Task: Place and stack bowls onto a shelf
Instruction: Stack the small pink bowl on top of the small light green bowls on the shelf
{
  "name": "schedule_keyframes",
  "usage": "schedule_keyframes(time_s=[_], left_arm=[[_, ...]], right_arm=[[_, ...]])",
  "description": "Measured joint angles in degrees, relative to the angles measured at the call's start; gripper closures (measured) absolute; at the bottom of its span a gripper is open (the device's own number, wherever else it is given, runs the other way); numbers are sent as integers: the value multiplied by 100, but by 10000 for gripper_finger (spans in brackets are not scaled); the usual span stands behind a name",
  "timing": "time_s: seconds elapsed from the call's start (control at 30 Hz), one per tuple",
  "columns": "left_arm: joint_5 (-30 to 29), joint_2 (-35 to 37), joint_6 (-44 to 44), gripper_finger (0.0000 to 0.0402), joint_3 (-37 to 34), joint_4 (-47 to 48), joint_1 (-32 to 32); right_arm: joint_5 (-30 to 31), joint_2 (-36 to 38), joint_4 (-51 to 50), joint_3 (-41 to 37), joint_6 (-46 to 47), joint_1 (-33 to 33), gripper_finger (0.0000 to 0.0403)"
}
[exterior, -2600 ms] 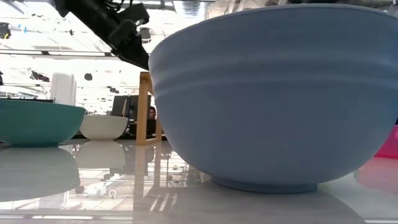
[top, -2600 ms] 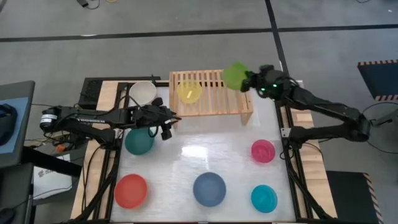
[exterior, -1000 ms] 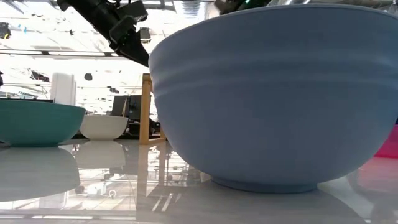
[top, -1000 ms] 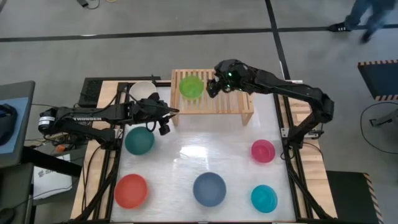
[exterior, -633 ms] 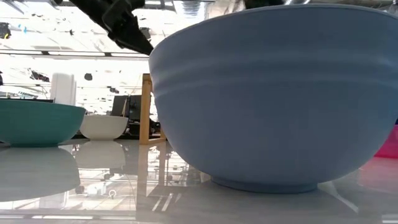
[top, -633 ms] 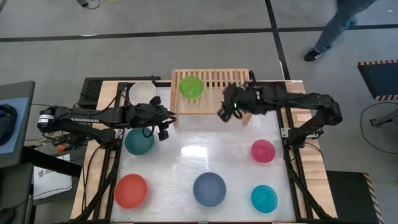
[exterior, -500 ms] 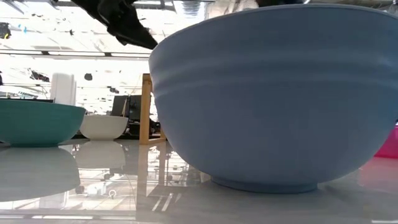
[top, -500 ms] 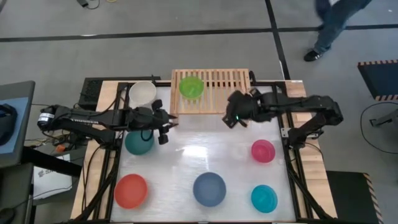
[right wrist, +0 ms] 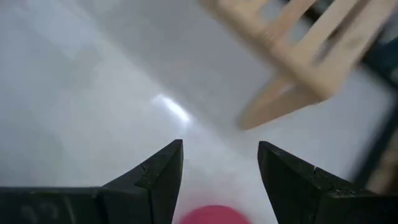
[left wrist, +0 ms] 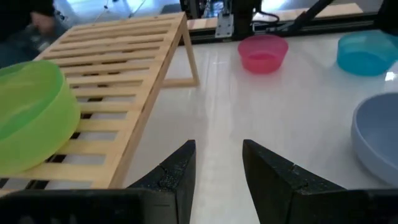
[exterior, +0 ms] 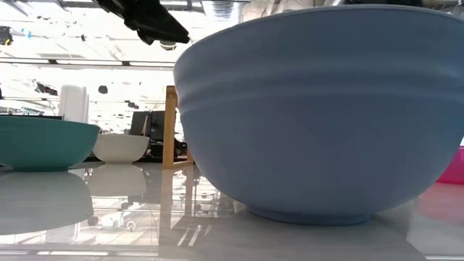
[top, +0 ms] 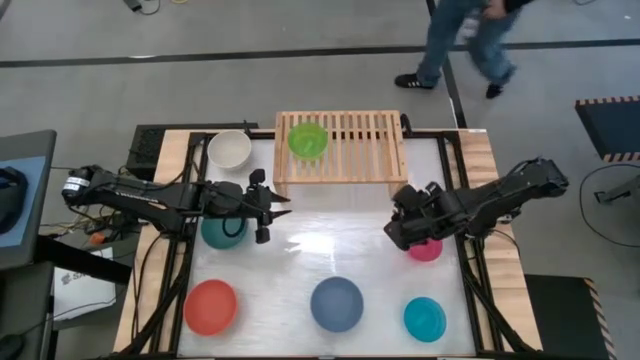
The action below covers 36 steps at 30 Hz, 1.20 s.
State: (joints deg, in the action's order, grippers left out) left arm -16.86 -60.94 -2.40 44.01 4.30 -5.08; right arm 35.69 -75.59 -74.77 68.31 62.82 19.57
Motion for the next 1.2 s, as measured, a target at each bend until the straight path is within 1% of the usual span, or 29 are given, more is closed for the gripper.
schedule_keyframes(time_s=[0.07, 0.13, 0.3, 0.37, 0.47, 0.63, 0.8, 0.93, 1.03, 1.2], left_arm=[[8, -142, -21, 283, 0, -168, 0], [43, -321, -108, 283, 0, -389, 0], [129, -811, -287, 282, 0, -867, 2], [130, -946, -299, 280, 17, -894, 2], [50, -1000, -296, 272, 38, -935, 7], [122, -995, -175, 251, 46, -1096, 7], [272, -1050, 85, 235, 48, -1068, -4], [206, -1047, 42, 235, 48, -1035, 12], [113, -1046, -21, 235, 48, -1039, 34], [62, -1046, 10, 235, 48, -985, 74]], right_arm=[[-255, 259, 404, -428, 110, 0, 171], [-481, 458, 600, -749, 179, -4, 171], [-1167, 773, 470, -1353, 386, -7, 171], [-1444, 883, 461, -1565, 468, -4, 171], [-1741, 1038, 525, -1868, 564, 10, 171], [-2274, 1220, 792, -2467, 755, 69, 171], [-2439, 1237, 768, -2872, 1154, 184, 171], [-2360, 1150, 803, -2865, 1221, 178, 171], [-2297, 1077, 778, -2866, 1236, -5, 171], [-2261, 839, 777, -2865, 1232, -519, 171]])
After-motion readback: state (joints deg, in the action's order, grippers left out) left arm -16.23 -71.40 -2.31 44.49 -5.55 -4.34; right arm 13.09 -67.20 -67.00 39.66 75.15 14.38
